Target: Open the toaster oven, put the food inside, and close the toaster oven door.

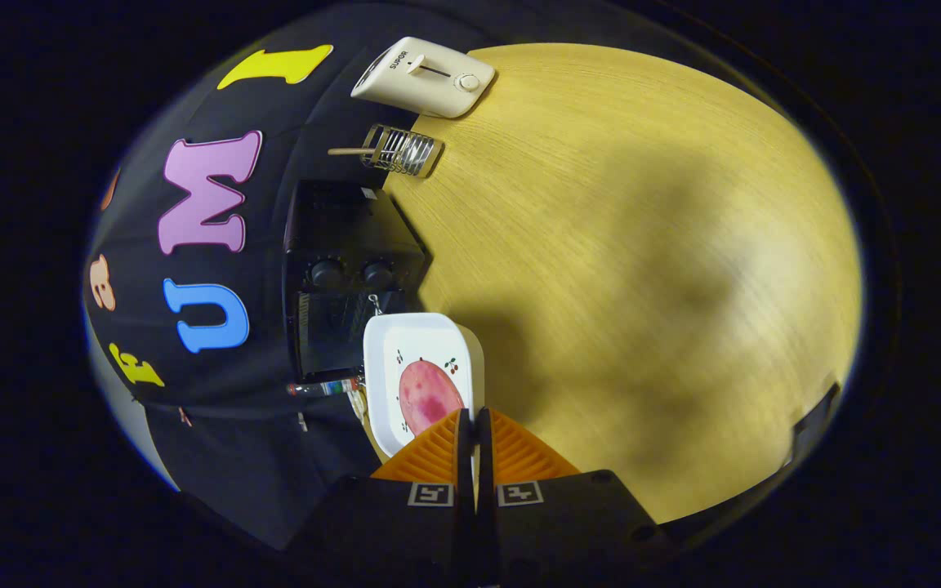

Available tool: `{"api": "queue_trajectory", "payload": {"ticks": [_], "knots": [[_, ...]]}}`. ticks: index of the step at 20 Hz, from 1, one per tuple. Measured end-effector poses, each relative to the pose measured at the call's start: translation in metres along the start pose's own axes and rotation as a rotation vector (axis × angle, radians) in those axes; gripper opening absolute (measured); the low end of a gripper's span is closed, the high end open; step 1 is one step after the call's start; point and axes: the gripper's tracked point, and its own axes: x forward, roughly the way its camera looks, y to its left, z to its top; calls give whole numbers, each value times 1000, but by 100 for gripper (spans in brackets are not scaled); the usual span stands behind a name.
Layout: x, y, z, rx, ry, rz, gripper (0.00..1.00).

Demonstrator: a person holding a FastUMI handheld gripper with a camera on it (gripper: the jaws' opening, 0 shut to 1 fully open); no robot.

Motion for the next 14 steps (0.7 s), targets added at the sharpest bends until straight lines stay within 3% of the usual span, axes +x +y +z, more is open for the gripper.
{"api": "queue_trajectory", "payload": {"ticks": [7,14], "knots": [[70,87,-50,179,-151,72,5],[156,141,-53,324,-311,75,5]]}}
